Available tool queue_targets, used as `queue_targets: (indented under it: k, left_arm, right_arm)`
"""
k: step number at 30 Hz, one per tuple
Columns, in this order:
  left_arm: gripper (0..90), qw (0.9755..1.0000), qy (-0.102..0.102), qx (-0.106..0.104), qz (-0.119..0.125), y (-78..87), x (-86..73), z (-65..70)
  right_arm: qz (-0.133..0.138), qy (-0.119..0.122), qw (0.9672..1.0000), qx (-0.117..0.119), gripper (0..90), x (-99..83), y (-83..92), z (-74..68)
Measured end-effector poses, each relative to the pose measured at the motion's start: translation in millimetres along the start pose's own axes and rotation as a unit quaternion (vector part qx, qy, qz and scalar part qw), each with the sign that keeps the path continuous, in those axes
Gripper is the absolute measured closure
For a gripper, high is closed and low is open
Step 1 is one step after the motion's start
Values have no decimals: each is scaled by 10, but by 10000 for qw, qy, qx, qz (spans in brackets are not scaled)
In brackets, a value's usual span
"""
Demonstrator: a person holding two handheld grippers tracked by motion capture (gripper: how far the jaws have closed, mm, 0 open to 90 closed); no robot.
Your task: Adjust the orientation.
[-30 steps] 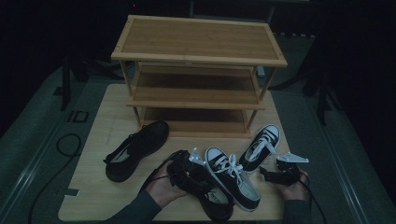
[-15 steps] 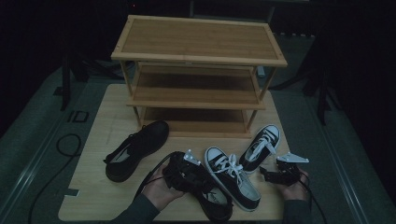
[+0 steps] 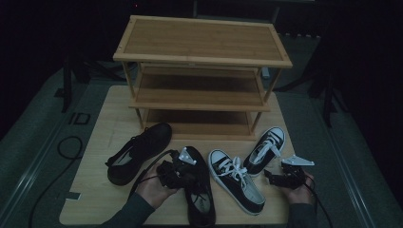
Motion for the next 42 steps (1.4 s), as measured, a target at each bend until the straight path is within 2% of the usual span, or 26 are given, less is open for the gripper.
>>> queue_targets:
  k: [8,16,22,30,31,33,36,42]
  left_arm:
    - [861,9986,140,507,47,146,-61,-344]
    - [863,9945,298,994,123,264,-137,-635]
    - [863,9941,318,1033,107,299,-179,-808]
    - [863,9937,232,1097,5,361,-223,-895]
    - [863,9927,238,1182,-24,400,-260,-957]
    - [863,9918,233,1255,-42,416,-284,-992]
    - [862,9910,223,1319,-70,435,-310,-1015]
    - [858,9915,226,1285,7,433,-336,-1029]
  right_arm:
    - [-1,0,10000,1,139,0,0,0]
    - [-1,-1,10000,1,138,0,0,0]
    - [0,-3,10000,0,138,0,0,0]
    - [0,-3,10000,0,139,0,0,0]
    - [0,-3,10000,0,139,0,0,0]
    - [0,-2,10000,0,139,0,0,0]
    - [-1,-4,10000,0,138,0,0,-1]
    - [0,0,10000,0,139,0,0,0]
Point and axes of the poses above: each handheld gripper's, and its own axes: y roughly backward along the jaws, x roughly out of its top, z roughly to its right, the point moved 4 cm from there along -y, roughly forward along the jaws, and after that the axes turned 1 degree about y, right-handed, at the moved point
